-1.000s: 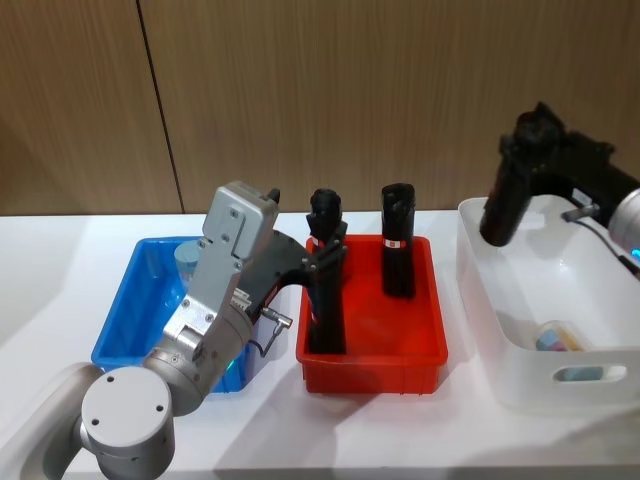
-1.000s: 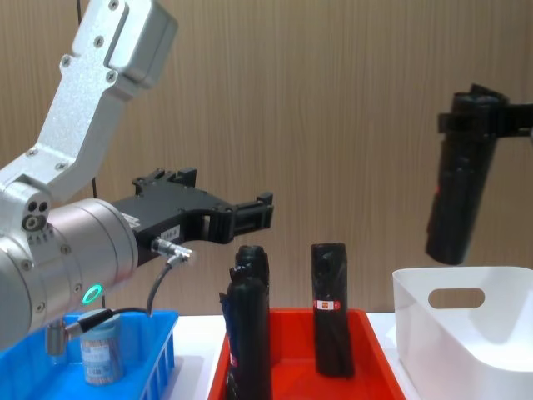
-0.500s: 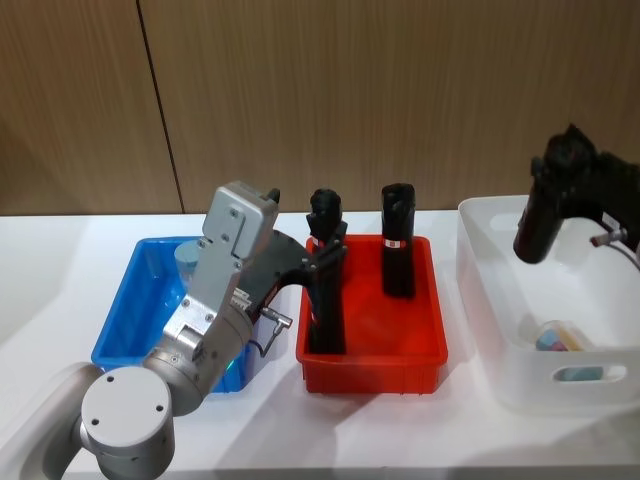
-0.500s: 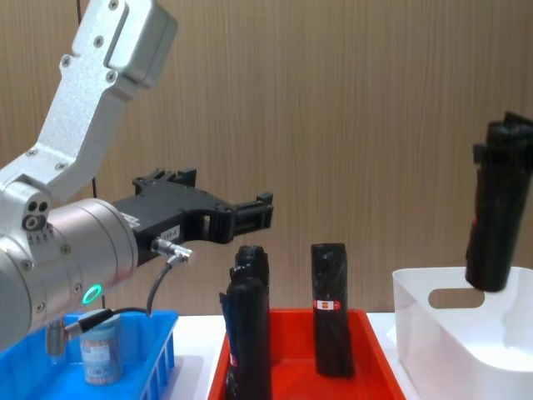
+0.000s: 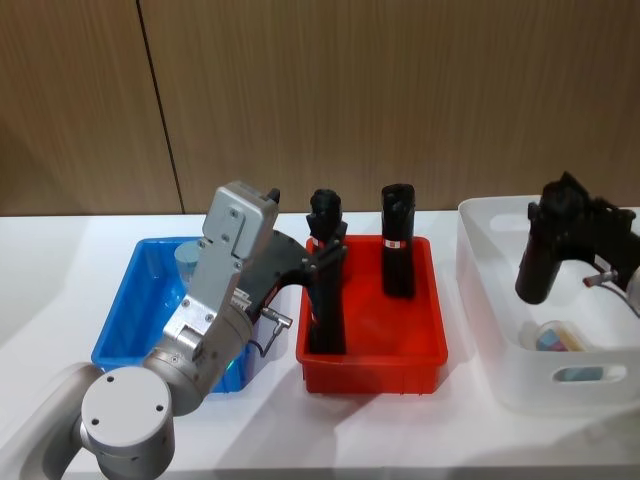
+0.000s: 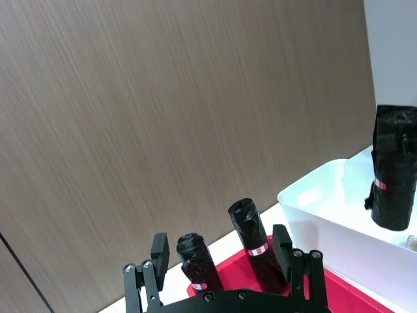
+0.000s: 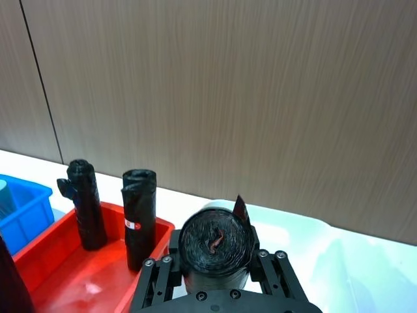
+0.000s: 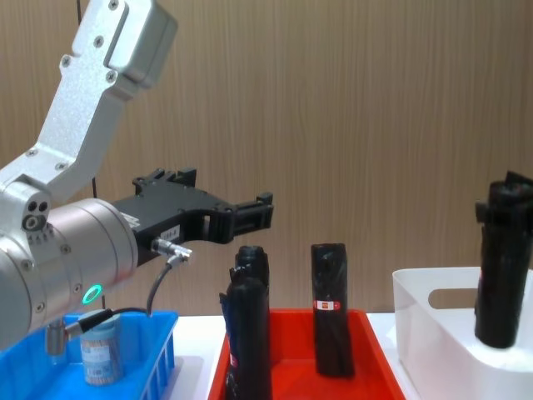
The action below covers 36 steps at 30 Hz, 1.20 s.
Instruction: Pick the cotton swabs from the blue box and place them into the white box.
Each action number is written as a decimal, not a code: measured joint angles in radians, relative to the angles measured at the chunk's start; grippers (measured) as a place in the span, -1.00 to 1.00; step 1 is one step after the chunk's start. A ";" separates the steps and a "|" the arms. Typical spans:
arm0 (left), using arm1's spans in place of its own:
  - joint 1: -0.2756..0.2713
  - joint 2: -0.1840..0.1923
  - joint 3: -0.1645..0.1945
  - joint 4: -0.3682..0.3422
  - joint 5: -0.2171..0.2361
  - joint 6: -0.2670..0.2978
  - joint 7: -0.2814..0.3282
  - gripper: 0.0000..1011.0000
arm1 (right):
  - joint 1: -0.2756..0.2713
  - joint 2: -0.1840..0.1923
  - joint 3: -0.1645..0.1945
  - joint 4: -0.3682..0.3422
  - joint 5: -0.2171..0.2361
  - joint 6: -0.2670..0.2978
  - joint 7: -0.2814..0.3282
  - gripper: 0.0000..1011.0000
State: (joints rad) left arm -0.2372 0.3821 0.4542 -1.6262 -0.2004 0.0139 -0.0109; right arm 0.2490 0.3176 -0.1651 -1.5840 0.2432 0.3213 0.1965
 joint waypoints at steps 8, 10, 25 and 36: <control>0.000 0.000 0.000 0.000 0.000 0.000 0.000 0.99 | -0.001 -0.006 -0.006 0.030 -0.005 -0.014 -0.003 0.45; 0.000 0.000 0.000 0.000 0.000 0.000 0.000 0.99 | -0.001 -0.008 -0.006 0.036 -0.005 -0.018 -0.004 0.59; 0.000 0.000 0.000 0.000 0.000 0.000 0.000 0.99 | -0.002 -0.010 -0.007 0.052 -0.005 -0.032 -0.006 0.98; 0.000 0.000 0.000 0.000 0.000 0.000 0.000 0.99 | -0.039 -0.006 -0.014 0.020 0.000 -0.067 -0.023 0.98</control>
State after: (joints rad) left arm -0.2372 0.3822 0.4542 -1.6262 -0.2004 0.0139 -0.0109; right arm 0.2098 0.3112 -0.1788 -1.5645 0.2431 0.2538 0.1737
